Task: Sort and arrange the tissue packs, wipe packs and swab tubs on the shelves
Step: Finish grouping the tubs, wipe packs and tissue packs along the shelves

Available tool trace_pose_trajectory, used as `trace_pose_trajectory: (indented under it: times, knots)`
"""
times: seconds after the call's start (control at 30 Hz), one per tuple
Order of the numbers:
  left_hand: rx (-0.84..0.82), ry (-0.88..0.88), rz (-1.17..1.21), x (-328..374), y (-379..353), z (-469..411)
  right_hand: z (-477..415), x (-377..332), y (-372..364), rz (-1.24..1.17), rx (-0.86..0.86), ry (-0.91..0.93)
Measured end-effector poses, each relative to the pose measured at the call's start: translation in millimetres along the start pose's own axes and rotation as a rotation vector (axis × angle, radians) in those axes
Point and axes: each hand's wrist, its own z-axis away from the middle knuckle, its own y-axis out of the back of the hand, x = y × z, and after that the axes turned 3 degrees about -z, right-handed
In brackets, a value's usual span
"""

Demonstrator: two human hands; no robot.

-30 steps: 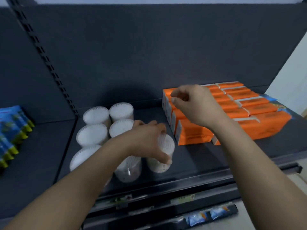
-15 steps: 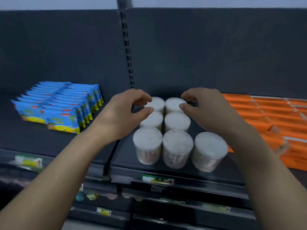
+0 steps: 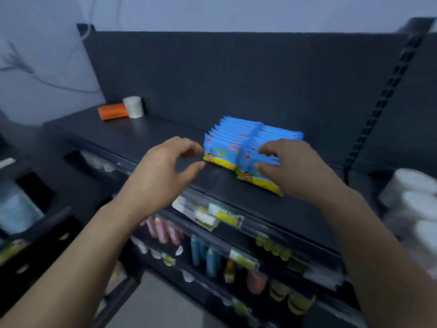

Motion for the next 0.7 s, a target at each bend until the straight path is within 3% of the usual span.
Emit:
trace_pose_trajectory:
  times: [0.4,0.7]
  knots:
    - [0.120,0.269,-0.132,-181,85,9,-136,-154,-94,-0.030,-0.123,0.230]
    - [0.152,0.360,-0.174,-286,91,-75,-284,-208,-139,-0.198,-0.158,0.341]
